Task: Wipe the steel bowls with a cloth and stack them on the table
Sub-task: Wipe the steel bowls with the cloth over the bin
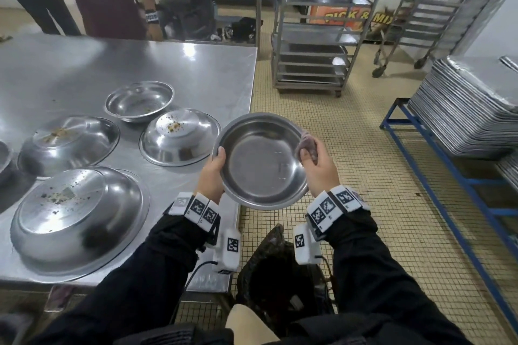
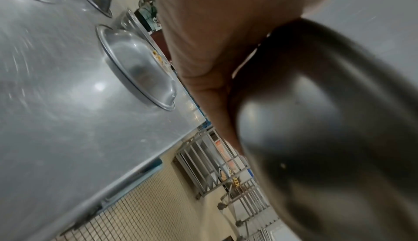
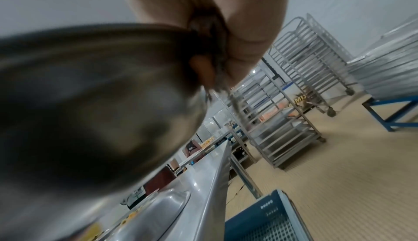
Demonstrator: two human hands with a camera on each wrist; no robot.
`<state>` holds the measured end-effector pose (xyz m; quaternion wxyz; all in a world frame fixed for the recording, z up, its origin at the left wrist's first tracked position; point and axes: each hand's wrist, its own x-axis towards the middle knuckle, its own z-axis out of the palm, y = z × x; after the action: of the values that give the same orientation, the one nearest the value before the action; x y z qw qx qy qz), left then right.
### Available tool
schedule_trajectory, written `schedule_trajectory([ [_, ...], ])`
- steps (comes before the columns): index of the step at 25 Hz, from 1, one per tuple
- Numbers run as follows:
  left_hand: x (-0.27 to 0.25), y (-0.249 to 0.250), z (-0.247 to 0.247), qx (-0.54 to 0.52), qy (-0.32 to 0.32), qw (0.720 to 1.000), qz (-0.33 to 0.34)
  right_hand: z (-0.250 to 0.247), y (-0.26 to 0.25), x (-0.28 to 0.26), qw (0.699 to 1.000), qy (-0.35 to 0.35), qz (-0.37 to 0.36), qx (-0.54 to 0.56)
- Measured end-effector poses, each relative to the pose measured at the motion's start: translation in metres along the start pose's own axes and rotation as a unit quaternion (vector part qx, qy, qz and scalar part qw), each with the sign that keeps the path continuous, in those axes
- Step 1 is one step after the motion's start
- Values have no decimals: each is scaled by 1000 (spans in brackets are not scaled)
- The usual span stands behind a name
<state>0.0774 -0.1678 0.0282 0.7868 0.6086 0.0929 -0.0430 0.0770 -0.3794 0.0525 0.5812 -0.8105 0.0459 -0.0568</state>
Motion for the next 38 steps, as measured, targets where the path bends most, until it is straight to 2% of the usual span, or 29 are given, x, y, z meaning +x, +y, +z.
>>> schedule_trajectory([
  [3,-11,-7,16,-32,35,999,10,15,6,-12,996,80,34,23],
  [5,-15,-5,20,-18,3,1000,10,8,3,-10,995,93,34,16],
  [7,-14,8,14,-15,-62,998,-4,-9,-5,-4,998,51,28,7],
  [9,-9,18,8,-21,-80,996,-24,-23,-18,-2,1000,-13,18,-6],
  [10,-8,20,7,-28,-67,997,-30,-27,-24,-3,999,-31,9,-10],
  [12,-7,16,10,-35,-28,999,-23,-26,-30,-7,1000,-15,-11,-12],
  [14,-8,9,18,-28,6,1000,-7,-17,-28,-11,999,35,-7,4],
  [17,-15,1,32,12,101,995,8,8,-16,-21,992,112,32,42],
  [18,-17,1,34,30,110,993,16,14,-12,-24,990,132,36,46],
  [19,-18,3,32,53,93,994,20,15,-12,-26,988,142,37,48],
  [21,-19,13,23,74,1,997,15,6,-12,-24,991,121,40,47],
  [23,-14,23,9,11,-74,997,19,-9,-14,-18,998,48,36,35],
  [24,-12,27,4,-25,-87,995,31,-15,-17,-15,999,10,29,27],
  [25,-13,30,2,-38,-85,995,43,-19,-18,-14,999,-14,21,19],
  [27,-16,32,4,-31,-58,997,51,-18,-21,-15,1000,-14,8,10],
  [32,-23,21,22,78,40,994,73,10,-14,-35,991,103,23,80],
  [34,-23,19,27,144,27,986,75,12,-11,-37,986,138,30,90],
  [35,-22,22,26,135,6,988,68,7,-11,-35,985,142,37,88],
  [38,-11,32,13,-2,-78,996,51,-17,-13,-23,995,80,31,54],
])
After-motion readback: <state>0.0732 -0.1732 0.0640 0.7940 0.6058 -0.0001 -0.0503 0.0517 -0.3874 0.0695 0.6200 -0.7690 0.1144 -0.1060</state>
